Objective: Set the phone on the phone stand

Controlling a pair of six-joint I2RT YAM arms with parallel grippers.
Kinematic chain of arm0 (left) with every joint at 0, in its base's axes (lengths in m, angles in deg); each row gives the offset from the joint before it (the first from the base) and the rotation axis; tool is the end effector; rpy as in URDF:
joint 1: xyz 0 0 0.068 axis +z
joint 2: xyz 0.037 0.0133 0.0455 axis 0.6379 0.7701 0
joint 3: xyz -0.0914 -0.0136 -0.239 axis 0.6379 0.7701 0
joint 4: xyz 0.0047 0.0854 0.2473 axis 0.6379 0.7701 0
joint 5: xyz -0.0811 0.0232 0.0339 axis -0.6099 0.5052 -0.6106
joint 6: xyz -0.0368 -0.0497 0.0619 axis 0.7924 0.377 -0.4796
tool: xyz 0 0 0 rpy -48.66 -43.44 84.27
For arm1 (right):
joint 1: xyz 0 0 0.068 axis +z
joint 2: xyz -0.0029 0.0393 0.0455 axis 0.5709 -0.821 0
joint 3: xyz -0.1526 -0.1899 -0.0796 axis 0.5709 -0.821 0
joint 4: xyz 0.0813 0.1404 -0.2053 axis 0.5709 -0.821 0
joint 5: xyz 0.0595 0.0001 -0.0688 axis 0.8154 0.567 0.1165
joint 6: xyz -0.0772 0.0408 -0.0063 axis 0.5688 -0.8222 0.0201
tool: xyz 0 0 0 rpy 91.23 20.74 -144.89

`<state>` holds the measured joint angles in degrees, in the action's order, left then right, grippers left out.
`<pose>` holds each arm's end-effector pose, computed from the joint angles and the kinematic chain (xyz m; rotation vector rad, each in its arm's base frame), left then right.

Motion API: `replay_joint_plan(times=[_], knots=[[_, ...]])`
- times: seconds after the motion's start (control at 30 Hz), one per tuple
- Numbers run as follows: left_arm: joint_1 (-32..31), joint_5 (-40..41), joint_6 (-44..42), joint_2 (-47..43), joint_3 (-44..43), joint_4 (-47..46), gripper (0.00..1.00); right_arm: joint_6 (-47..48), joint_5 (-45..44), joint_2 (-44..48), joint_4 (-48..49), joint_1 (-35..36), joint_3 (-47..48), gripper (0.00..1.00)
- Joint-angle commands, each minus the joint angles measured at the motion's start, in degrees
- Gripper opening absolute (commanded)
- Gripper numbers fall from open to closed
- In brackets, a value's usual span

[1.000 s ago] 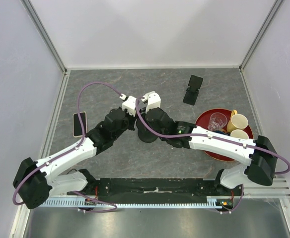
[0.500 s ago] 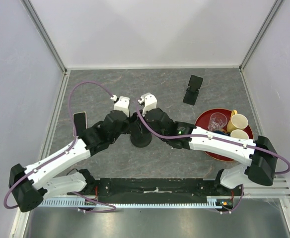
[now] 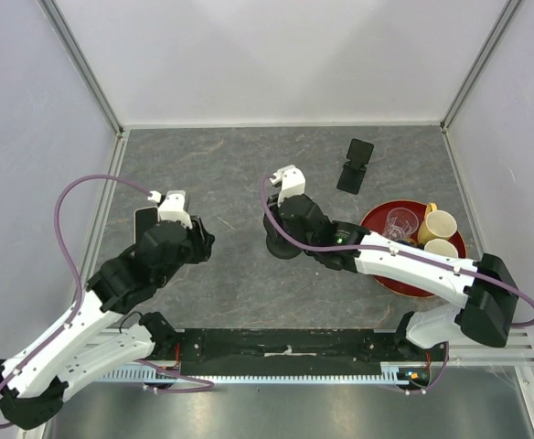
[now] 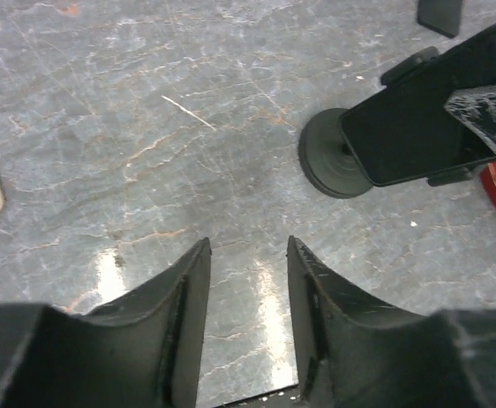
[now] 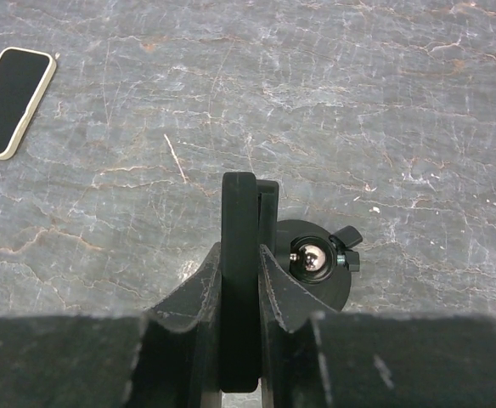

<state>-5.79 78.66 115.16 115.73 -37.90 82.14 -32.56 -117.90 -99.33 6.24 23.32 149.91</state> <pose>0.1533 -0.1073 0.2978 0.0025 2.0894 -0.3292 0.2211 0.2844 0.2769 -0.3692 1.9538 0.3543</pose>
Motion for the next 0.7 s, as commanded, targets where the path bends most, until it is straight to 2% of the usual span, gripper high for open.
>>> replay_joint_plan(times=[0.0,0.03,0.13,0.2,0.23,0.33,0.53,0.63,0.67], knots=[[0.0,-6.1,-0.4,-5.2,1.4,-4.4,0.51,2.6,2.7,2.0,-4.8,0.1,-2.6,0.0],[0.0,-7.5,-1.7,-5.6,1.7,-5.6,0.55,2.4,2.8,2.5,-5.2,0.1,-2.5,0.0],[0.1,-12.8,-4.4,-5.2,2.8,-10.1,0.6,2.7,3.6,3.2,-8.5,0.0,-1.2,0.24],[0.1,-16.2,-5.3,-3.8,2.6,-12.1,0.61,3.0,3.8,4.3,-9.7,0.1,-0.6,0.31],[0.3,-17.4,-6.1,-2.0,2.4,-12.5,0.61,3.3,3.8,4.8,-11.0,0.0,-0.2,0.4],[0.7,-23.0,-7.9,1.9,2.1,-15.4,0.62,4.9,4.7,6.5,-13.1,-0.3,0.2,0.53],[4.0,-35.1,-10.1,8.4,1.6,-22.2,0.64,7.8,10.9,9.6,-13.3,-5.8,-0.4,0.54],[10.5,-45.6,-8.9,11.6,1.8,-26.2,0.64,9.4,14.8,10.4,-13.9,-9.5,-0.8,0.53],[14.5,-51.7,-8.3,13.0,2.1,-27.4,0.64,9.6,15.3,10.7,-14.1,-10.0,-0.8,0.53]])
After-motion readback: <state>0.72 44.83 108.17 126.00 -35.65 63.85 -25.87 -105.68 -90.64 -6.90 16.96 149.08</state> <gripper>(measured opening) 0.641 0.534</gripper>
